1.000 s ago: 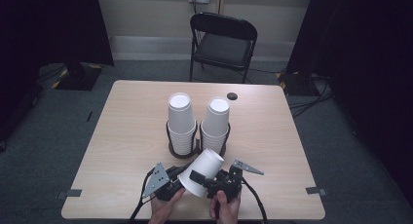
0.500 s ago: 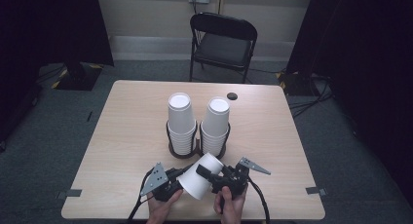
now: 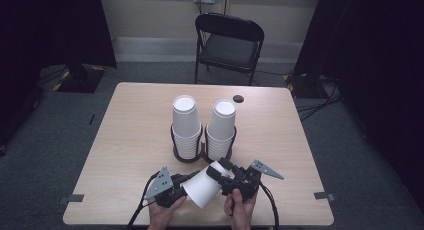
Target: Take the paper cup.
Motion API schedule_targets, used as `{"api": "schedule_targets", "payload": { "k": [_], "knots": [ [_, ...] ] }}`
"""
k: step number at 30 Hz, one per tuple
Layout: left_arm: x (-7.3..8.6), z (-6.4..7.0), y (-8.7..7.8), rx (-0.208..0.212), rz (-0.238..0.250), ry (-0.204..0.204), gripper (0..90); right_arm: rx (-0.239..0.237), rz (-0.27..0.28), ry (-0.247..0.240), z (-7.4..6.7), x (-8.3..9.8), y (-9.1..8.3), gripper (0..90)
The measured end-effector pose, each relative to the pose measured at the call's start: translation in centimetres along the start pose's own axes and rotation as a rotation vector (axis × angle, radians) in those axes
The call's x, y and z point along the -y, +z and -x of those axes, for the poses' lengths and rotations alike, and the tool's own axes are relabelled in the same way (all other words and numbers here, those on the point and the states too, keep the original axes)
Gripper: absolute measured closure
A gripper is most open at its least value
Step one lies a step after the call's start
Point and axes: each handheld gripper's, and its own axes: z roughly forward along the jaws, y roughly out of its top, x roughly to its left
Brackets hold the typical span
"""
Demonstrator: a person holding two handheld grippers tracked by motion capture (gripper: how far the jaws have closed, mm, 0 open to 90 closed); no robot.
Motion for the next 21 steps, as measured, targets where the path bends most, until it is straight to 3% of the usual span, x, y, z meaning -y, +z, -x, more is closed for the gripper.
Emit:
{"api": "schedule_targets", "payload": {
  "k": [4,11,19,21],
  "knots": [
    [-0.1,-0.1,0.0,0.013,-0.027,0.001,85.8,0.036,0.019,-0.072,-0.1,-0.2,-0.2,12.7],
    [-0.4,-0.4,-0.3,0.003,-0.089,0.005,85.8,0.072,0.062,-0.146,-0.1,-0.5,-0.9,12.7],
    [-0.7,-1.3,-1.2,-0.030,-0.128,-0.006,86.1,0.091,0.029,-0.268,-0.5,-0.8,-1.5,12.7],
    [-0.7,-1.5,-1.4,-0.041,-0.135,-0.007,86.1,0.081,0.017,-0.276,-0.4,-0.7,-1.5,12.7]
  ]
}}
